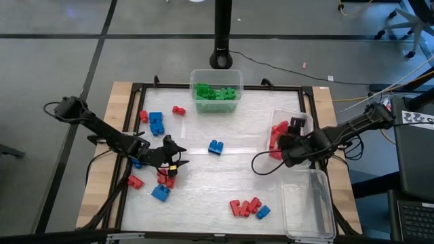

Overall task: Sort blocks
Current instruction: Put the red game piece into the middle right transparent bin

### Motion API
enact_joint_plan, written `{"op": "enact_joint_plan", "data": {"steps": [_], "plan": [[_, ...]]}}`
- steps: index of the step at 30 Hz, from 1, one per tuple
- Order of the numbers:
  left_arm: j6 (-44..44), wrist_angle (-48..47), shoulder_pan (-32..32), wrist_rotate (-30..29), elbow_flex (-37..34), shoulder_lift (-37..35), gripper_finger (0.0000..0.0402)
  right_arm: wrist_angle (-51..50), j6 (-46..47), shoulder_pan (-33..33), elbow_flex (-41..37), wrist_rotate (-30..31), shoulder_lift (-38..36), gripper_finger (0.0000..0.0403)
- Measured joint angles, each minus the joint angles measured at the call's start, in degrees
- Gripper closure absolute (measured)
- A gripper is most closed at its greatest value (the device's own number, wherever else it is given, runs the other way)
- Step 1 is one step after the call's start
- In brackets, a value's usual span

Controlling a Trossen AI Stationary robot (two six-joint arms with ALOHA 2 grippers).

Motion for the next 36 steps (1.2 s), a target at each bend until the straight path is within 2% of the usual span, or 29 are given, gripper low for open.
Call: {"op": "enact_joint_plan", "data": {"steps": [7,12,18,22,30,36], "plan": [[-0.03,0.00,-0.02,0.00,0.00,0.00,0.0150,1.24,-3.66,-3.44,-0.02,-2.25,0.32,0.0072],[-0.03,0.14,0.00,0.00,0.00,0.00,0.0150,15.86,-11.78,-3.80,-0.02,-5.66,0.32,0.0024],[-0.03,0.23,-0.01,0.00,0.00,0.00,0.0150,41.94,-26.22,-3.75,-0.02,-12.99,3.00,0.0013],[-0.06,0.11,0.00,0.00,0.00,0.00,0.0150,52.10,-32.22,-3.73,0.00,-20.31,8.30,0.0013],[-0.06,0.16,-0.01,0.00,0.00,0.00,0.0150,58.53,-33.17,-2.11,0.01,-32.67,18.47,0.0013],[-0.06,0.55,0.15,0.00,0.04,0.02,0.0150,53.04,-27.63,1.82,4.86,-36.90,25.28,0.0013]]}}
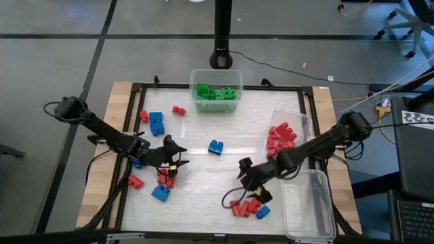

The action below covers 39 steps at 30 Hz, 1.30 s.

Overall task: Sort blocks
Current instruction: Put the red game piece into the middle right transparent bin

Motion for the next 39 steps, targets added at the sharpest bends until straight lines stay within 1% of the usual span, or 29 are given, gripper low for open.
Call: {"op": "enact_joint_plan", "data": {"steps": [4,11,14,22,23,27,31,37,39], "plan": [[0.04,0.04,0.22,-0.02,-0.02,-0.01,0.0150,-2.91,1.26,2.66,2.75,-0.02,3.48,0.0013],[0.01,-0.02,0.22,-0.09,0.00,-0.02,0.0150,-4.34,1.15,4.73,3.30,-1.99,8.14,0.0013],[0.01,-0.02,0.22,-0.09,-0.02,-0.02,0.0150,-4.31,-0.10,4.74,3.29,-2.98,9.86,0.0013],[0.01,-0.13,0.22,-0.09,-0.02,-0.02,0.0150,-3.98,-5.55,4.95,3.56,-3.20,13.31,0.0013],[0.01,-0.16,0.22,-0.09,-0.02,-0.01,0.0150,-3.92,-6.16,4.95,3.60,-2.78,13.48,0.0013],[0.01,-0.44,0.22,-0.12,-0.02,-0.01,0.0150,-3.71,-8.61,4.22,3.68,2.99,13.54,0.0013],[0.03,-0.42,0.22,-0.22,-0.02,-0.01,0.0150,-3.69,-9.74,1.45,3.62,7.77,13.35,0.0013],[0.04,-0.42,0.22,-0.40,-0.02,-0.02,0.0150,-3.55,-13.12,-3.04,3.58,12.58,13.42,0.0013],[0.03,-0.42,0.22,-0.40,-0.02,-0.02,0.0150,-4.91,-13.37,-4.61,4.82,13.57,13.52,0.0013]]}}
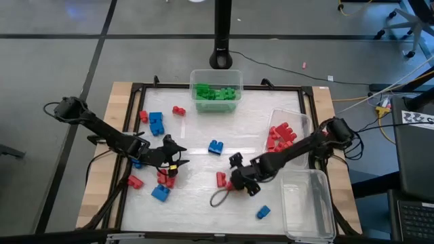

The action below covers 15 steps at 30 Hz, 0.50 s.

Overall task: Sort blocks
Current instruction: Put the red game piece into the middle right transparent bin

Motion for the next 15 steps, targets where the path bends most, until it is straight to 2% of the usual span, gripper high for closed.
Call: {"op": "enact_joint_plan", "data": {"steps": [5,10,13,15], "plan": [[0.00,0.01,0.00,0.00,0.01,0.00,0.0150,-10.88,2.11,-1.52,6.81,-4.58,0.64,0.0013],[0.00,-0.02,0.00,0.00,0.00,0.00,0.0150,-13.16,8.42,0.50,9.80,-9.43,0.28,0.0013],[0.00,-0.02,0.00,-0.01,0.00,0.01,0.0150,-13.02,10.94,2.55,8.55,-9.13,0.43,0.0013],[0.00,-0.08,0.00,-0.02,0.00,0.00,0.0150,-12.69,12.31,3.58,7.16,-6.37,0.25,0.0013]]}}
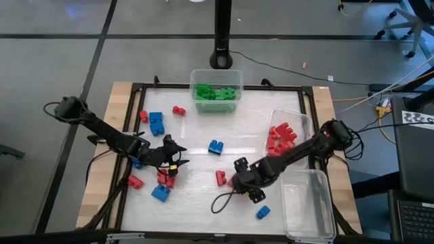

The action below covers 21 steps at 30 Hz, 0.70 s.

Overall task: Sort blocks
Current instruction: Put the red game piece into the middle right transparent bin

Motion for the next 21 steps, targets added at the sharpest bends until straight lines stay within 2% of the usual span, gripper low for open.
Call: {"op": "enact_joint_plan", "data": {"steps": [3,12,15,21], "plan": [[0.00,0.01,0.00,0.00,0.00,0.00,0.0150,0.06,2.11,0.36,-2.46,3.00,0.07,0.0013],[-0.44,0.06,0.00,0.00,0.00,0.00,0.0150,10.49,4.08,0.27,-10.18,2.04,0.04,0.0017],[-0.44,0.07,0.00,0.00,0.00,0.00,0.0150,13.08,4.03,0.27,-10.70,2.94,0.03,0.0043],[-0.17,0.07,0.00,0.00,0.00,0.01,0.0150,11.65,3.79,0.27,-10.75,5.73,0.00,0.0134]]}}
